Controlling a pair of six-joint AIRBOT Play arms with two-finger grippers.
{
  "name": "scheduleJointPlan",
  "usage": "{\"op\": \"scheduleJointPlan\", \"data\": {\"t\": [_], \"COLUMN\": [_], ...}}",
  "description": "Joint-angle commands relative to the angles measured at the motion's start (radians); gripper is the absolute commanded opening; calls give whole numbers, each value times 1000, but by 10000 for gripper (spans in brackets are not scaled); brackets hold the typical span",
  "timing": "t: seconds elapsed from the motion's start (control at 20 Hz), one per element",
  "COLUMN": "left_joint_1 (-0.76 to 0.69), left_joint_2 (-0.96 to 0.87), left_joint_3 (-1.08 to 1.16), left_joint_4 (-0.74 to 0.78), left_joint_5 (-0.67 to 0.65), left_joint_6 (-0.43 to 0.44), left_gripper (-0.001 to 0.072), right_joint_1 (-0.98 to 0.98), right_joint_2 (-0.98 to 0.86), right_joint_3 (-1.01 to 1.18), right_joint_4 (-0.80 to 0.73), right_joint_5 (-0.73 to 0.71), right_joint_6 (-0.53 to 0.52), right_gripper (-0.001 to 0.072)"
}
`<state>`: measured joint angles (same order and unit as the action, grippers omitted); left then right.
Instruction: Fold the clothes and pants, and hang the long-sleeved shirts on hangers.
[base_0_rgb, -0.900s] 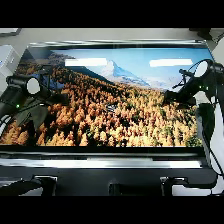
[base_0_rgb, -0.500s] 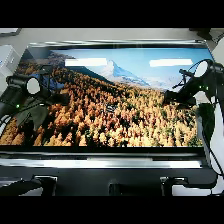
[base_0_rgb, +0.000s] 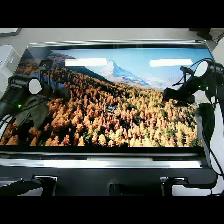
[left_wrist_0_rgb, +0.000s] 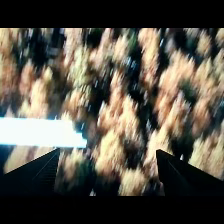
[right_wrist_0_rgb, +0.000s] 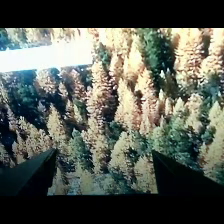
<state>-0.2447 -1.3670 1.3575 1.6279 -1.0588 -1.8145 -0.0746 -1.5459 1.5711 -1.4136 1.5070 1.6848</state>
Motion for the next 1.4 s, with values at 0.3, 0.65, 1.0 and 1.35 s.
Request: {"op": "scheduleJointPlan", "data": {"t": [0.3,0.65,1.0,1.35], "left_joint_1": [107,560,671,636], "left_joint_2": [-33,-121,-334,-474], "left_joint_3": [76,235,176,177], "left_joint_4": [-20,-36,-278,-307], "left_joint_5": [602,-47,-87,75], "left_joint_6": [27,23,62,116], "left_gripper": [385,463,720,720], "right_joint_1": [1,1,1,1], "right_joint_2": [-1,-1,-1,-1], "right_joint_3": [0,-1,-1,-1], "right_joint_4": [-9,-8,36,52], "right_joint_5": [-317,-312,-276,-172], "right_joint_6": [1,-74,-74,-74], "right_gripper": [670,670,670,670]}}
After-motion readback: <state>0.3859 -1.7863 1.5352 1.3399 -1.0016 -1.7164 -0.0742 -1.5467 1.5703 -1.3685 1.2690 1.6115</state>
